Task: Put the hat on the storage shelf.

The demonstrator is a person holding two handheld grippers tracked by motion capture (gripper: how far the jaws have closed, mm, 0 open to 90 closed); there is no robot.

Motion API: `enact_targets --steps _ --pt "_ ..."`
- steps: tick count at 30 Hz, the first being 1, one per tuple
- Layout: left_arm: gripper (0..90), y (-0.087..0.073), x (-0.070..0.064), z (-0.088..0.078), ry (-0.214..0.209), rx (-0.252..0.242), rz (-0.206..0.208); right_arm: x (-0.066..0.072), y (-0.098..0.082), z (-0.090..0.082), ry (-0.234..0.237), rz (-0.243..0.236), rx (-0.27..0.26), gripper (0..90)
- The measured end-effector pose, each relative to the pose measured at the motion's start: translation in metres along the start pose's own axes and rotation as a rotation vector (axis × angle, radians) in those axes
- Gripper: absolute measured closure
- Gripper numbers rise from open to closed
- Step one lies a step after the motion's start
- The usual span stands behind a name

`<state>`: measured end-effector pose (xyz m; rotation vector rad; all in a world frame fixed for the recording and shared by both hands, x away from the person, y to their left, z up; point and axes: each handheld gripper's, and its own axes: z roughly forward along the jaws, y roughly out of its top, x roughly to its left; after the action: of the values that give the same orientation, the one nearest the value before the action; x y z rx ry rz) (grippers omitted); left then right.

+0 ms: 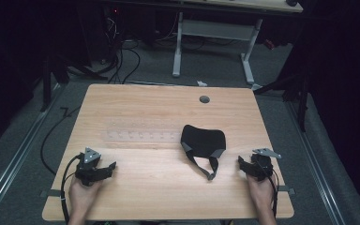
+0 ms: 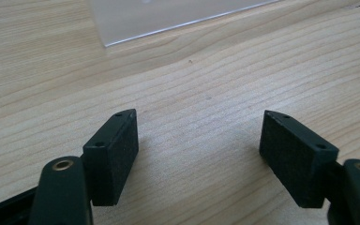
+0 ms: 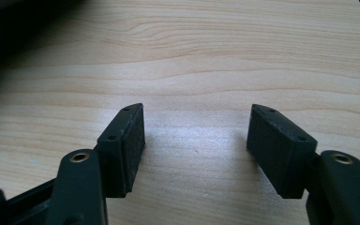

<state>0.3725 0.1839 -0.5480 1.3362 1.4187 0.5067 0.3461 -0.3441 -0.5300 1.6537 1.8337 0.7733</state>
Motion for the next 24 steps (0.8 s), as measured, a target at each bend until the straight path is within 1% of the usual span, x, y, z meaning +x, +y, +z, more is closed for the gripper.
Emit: enact_targets --steps 9,15,16,17,19,24 --pt "28.5 0.0002 0.0 0.0006 0.0 0.002 0.001 0.0002 0.0001 0.0003 0.003 -0.002 -0.002 37.4" --pt "28.3 0.0001 -0.0001 0.0007 0.001 0.001 0.002 0.0015 0.0001 -0.0002 0.001 -0.005 -0.003 39.2" --pt "28.3 0.0001 -0.0001 0.0007 0.001 0.001 0.002 0.0017 -0.0001 -0.0001 -0.001 -0.005 -0.006 40.2" --pt "28.3 0.0002 -0.0001 0.0006 0.001 0.003 0.001 0.0021 -0.0006 -0.0008 0.01 -0.006 -0.007 43.1" --pt "28.3 0.0 -0.0005 0.0008 0.002 0.001 0.001 0.0023 -0.0005 -0.0018 0.013 -0.005 -0.002 45.8" --pt "28.3 -0.0001 -0.0007 0.0009 -0.003 0.002 0.004 0.0006 -0.0002 -0.004 0.028 0.004 0.011 46.4"
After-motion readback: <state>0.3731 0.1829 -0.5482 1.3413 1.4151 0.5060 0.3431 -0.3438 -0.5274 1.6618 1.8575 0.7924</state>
